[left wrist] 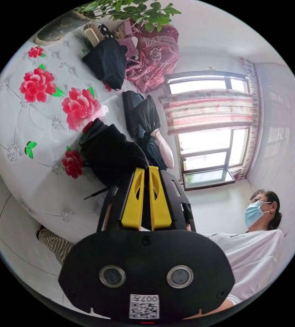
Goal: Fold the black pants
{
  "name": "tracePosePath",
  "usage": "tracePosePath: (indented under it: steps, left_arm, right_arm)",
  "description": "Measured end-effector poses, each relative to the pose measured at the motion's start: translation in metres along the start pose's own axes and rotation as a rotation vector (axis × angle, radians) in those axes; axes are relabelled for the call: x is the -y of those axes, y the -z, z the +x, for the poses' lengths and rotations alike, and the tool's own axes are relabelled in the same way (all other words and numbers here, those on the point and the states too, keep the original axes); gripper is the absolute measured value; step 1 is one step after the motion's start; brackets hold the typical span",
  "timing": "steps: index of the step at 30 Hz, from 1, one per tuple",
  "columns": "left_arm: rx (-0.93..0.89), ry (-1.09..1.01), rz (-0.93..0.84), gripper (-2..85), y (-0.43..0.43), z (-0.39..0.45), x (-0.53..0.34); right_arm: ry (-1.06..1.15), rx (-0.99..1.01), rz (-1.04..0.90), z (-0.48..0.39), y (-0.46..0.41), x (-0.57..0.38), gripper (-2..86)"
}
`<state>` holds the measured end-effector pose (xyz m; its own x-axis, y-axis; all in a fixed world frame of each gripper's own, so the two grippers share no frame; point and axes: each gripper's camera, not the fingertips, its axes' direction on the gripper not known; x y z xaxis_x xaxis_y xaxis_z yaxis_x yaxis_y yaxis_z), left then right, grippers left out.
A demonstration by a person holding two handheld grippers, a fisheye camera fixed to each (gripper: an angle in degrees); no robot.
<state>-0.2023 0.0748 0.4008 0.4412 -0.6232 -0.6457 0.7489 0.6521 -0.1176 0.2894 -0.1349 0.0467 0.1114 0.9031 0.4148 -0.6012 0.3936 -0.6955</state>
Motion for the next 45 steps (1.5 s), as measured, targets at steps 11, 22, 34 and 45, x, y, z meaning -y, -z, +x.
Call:
tracePosePath:
  steps: [11, 22, 34, 45]
  left_arm:
    - [0.286, -0.088, -0.086, 6.7, -0.211, 0.032, 0.158]
    - [0.713, -0.353, -0.167, 9.9, -0.207, 0.072, 0.099]
    - [0.937, -0.380, -0.399, 17.8, -0.270, 0.075, 0.117]
    - [0.940, -0.534, -0.271, 0.3, -0.168, 0.137, 0.049]
  right_arm:
    - [0.220, -0.378, -0.073, -0.068, -0.238, 0.159, 3.7]
    - [0.562, -0.112, -0.780, -0.070, -0.389, -0.008, 6.4]
    - [0.312, -0.047, -1.096, -0.039, -0.511, -0.059, 1.9]
    - [0.449, 0.041, -1.148, -0.035, -0.439, -0.076, 0.0]
